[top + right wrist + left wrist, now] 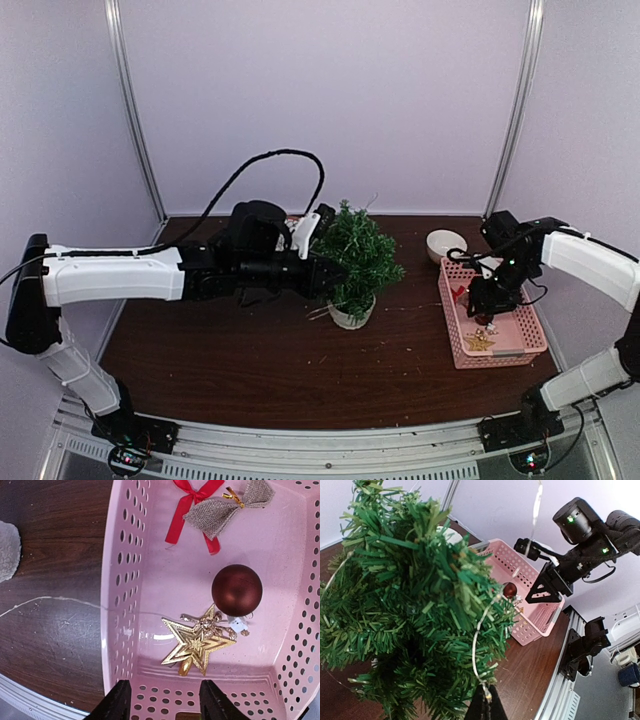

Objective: Decorate the small christmas tree

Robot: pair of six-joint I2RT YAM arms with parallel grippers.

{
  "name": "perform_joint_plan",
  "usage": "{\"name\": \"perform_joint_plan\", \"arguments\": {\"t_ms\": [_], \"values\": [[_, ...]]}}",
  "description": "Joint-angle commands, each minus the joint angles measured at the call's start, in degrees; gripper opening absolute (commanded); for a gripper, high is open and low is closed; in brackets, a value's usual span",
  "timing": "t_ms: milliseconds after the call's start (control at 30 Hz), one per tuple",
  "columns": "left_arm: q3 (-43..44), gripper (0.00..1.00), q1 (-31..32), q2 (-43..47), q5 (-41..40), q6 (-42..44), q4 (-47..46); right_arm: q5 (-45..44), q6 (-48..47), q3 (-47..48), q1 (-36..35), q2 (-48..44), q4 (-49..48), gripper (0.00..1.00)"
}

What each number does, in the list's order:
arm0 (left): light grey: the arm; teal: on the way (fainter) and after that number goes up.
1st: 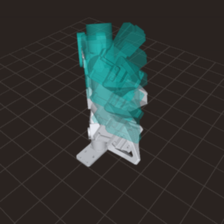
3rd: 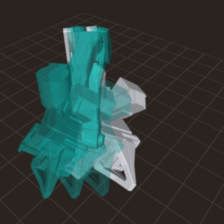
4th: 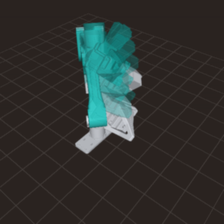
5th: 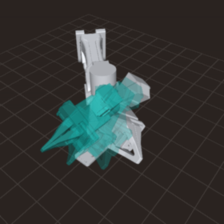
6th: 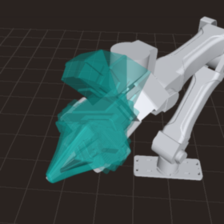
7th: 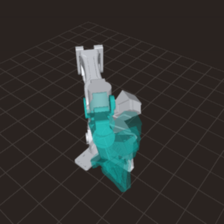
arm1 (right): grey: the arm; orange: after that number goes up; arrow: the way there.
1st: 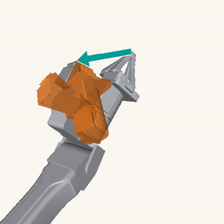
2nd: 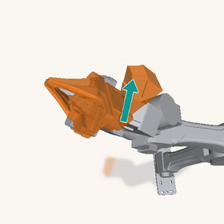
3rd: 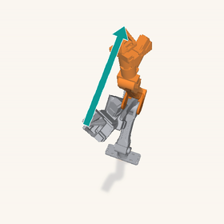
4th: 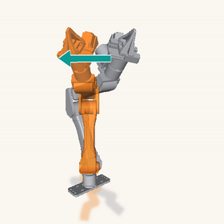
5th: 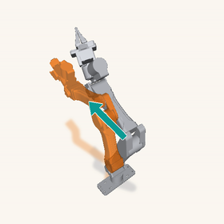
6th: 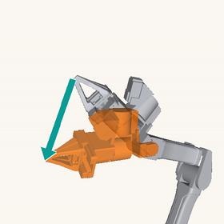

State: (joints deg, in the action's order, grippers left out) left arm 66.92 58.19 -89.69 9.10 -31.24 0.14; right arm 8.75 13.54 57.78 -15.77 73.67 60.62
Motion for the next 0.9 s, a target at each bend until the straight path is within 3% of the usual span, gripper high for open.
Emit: {"name": "perform_joint_plan", "arguments": {"t_ms": [0,267,567,867], "values": [[2.25,0.00,-0.94,-0.96,1.72,-0.02,-1.32,-0.83,-0.90,2.48,0.73,5.94,-2.67,0.47],[2.99,0.00,-1.84,-2.35,3.07,-0.30,-2.15,-6.08,-13.57,10.46,0.89,14.69,3.16,0.47],[3.56,0.00,-2.54,-3.26,3.75,-0.57,-2.60,-4.46,-18.46,5.51,2.00,15.54,-2.92,0.48],[4.01,0.00,-3.02,-3.66,4.59,-0.11,-2.11,-6.45,-18.38,6.81,2.83,21.20,-4.63,0.35]]}}
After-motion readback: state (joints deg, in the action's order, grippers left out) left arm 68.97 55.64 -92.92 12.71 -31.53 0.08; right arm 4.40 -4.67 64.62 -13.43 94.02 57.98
